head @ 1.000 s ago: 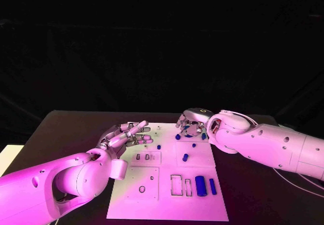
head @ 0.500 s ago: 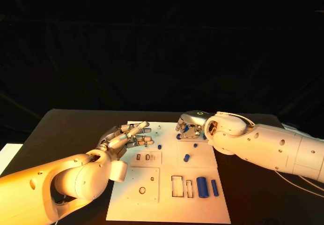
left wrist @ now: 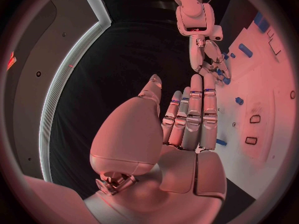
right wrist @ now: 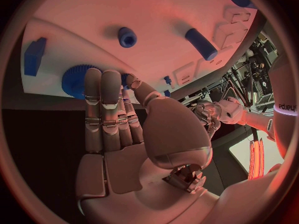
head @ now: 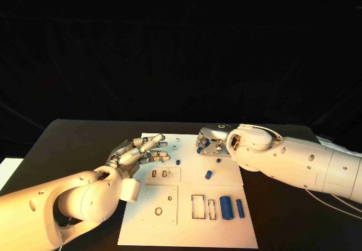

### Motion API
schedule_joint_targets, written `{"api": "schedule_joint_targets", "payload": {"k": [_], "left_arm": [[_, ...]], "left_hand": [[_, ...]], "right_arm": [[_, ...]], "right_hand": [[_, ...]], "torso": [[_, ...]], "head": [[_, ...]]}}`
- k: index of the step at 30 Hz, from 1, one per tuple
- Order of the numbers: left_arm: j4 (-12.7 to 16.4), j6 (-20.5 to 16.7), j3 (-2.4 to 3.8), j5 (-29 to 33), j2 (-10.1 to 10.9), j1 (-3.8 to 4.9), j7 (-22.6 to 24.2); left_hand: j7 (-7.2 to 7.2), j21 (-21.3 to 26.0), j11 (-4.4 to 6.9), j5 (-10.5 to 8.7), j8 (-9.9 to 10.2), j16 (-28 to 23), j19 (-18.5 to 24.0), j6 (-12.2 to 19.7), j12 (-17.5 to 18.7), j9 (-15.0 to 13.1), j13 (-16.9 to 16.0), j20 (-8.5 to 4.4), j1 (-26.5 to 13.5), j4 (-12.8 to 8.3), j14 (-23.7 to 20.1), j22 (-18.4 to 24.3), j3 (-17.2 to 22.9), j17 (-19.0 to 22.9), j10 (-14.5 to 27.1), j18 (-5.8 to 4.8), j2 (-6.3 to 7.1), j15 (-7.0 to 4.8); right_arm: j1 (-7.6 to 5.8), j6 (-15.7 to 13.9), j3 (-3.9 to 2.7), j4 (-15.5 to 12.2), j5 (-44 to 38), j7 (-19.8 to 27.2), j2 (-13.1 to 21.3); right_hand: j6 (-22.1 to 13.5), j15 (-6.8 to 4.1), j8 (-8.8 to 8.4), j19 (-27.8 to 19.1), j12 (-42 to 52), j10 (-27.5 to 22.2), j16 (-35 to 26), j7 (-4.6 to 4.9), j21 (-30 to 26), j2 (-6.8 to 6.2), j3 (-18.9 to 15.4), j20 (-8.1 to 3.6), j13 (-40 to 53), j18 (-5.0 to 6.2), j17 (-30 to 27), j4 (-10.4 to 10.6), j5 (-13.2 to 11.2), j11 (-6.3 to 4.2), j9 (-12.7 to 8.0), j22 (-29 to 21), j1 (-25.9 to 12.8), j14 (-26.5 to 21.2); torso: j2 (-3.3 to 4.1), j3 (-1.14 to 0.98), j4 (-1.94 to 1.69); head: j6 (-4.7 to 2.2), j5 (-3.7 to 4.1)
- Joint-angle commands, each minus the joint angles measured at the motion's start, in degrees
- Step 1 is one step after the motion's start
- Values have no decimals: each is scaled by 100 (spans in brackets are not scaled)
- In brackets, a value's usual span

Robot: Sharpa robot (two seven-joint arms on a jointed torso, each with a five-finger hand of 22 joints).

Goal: Assemble the parts on the task board

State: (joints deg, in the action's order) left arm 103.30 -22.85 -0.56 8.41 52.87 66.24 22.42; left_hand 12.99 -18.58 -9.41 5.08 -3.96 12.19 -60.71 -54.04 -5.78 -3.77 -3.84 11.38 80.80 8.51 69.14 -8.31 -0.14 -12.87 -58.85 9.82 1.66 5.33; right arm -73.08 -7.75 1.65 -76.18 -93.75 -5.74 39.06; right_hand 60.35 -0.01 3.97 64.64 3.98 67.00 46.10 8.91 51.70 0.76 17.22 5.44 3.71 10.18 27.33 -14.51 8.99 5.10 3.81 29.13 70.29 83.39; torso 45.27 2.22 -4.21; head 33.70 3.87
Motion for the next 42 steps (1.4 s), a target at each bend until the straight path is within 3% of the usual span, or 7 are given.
{"api": "schedule_joint_targets", "payload": {"k": [1,6,12,23,27,31,42], "left_arm": [[22,132,6,14,8,17,3],[26,142,6,14,3,23,-7],[30,188,6,14,8,27,-23],[30,226,5,14,41,40,-48],[33,242,5,14,46,41,-63],[31,259,5,14,43,42,-75],[23,280,4,14,25,43,-95]], "left_hand": [[5,-30,-9,33,26,19,-50,48,20,6,8,4,-66,5,22,-9,-39,-5,39,49,-10,26],[5,-30,-9,33,26,19,-50,48,20,6,8,4,-66,5,22,-9,-39,-5,39,49,-10,26],[8,-34,-13,33,26,25,-46,67,19,6,8,6,-78,5,12,-11,-52,-22,63,47,-3,30],[25,-46,-29,39,26,41,-30,128,16,6,7,11,-49,-32,-19,-17,-51,-68,132,44,-2,40],[28,-49,-30,42,23,46,-26,135,11,5,6,12,-31,-47,-27,-18,-44,-80,141,44,-7,41],[28,-49,-30,42,23,46,-26,136,10,5,6,12,-31,-48,-27,-18,-44,-80,141,44,-7,41],[30,-54,-32,45,18,53,-19,144,1,2,4,13,-6,-69,-37,-21,-30,-98,153,45,-20,42]], "right_arm": [[2,160,0,13,-108,-27,-20],[3,153,0,20,-108,-22,-29],[5,-109,0,-2,-107,-57,-30],[6,-1366,-3,-231,152,0,14],[4,-1440,-12,-172,185,-105,-81],[-3,-1488,-21,-39,185,-216,-232],[-15,-1461,-39,369,176,-295,-643]], "right_hand": [[82,-25,12,-36,0,50,89,-8,86,84,69,8,1,30,111,12,-48,-17,12,65,22,-32],[201,-50,50,70,22,152,369,-47,339,132,150,-5,7,-12,457,50,-99,-51,29,380,39,18],[391,-96,110,271,53,336,759,-102,774,267,357,-44,16,-95,933,91,-380,-110,59,940,144,76],[463,-105,100,407,12,412,1157,-119,1190,215,555,-58,9,-165,1357,221,-440,-129,71,1437,110,109],[435,-93,71,377,-17,376,1157,-108,1219,176,587,-49,2,-165,1336,288,-528,-117,63,1451,67,78],[421,-88,57,363,-24,358,1167,-102,1233,154,606,-44,0,-165,1342,315,-549,-110,60,1461,59,66],[393,-72,24,332,-29,318,1208,-85,1274,46,622,-28,0,-165,1377,389,-539,-93,53,1491,15,45]], "torso": [[32,7,0],[51,17,-16],[67,18,-19],[102,26,-28],[114,24,-32],[117,35,-55],[137,35,-45]], "head": [[8,1],[1,6],[-21,14],[-97,-3],[-155,-20],[-142,-15],[-130,-30]]}}
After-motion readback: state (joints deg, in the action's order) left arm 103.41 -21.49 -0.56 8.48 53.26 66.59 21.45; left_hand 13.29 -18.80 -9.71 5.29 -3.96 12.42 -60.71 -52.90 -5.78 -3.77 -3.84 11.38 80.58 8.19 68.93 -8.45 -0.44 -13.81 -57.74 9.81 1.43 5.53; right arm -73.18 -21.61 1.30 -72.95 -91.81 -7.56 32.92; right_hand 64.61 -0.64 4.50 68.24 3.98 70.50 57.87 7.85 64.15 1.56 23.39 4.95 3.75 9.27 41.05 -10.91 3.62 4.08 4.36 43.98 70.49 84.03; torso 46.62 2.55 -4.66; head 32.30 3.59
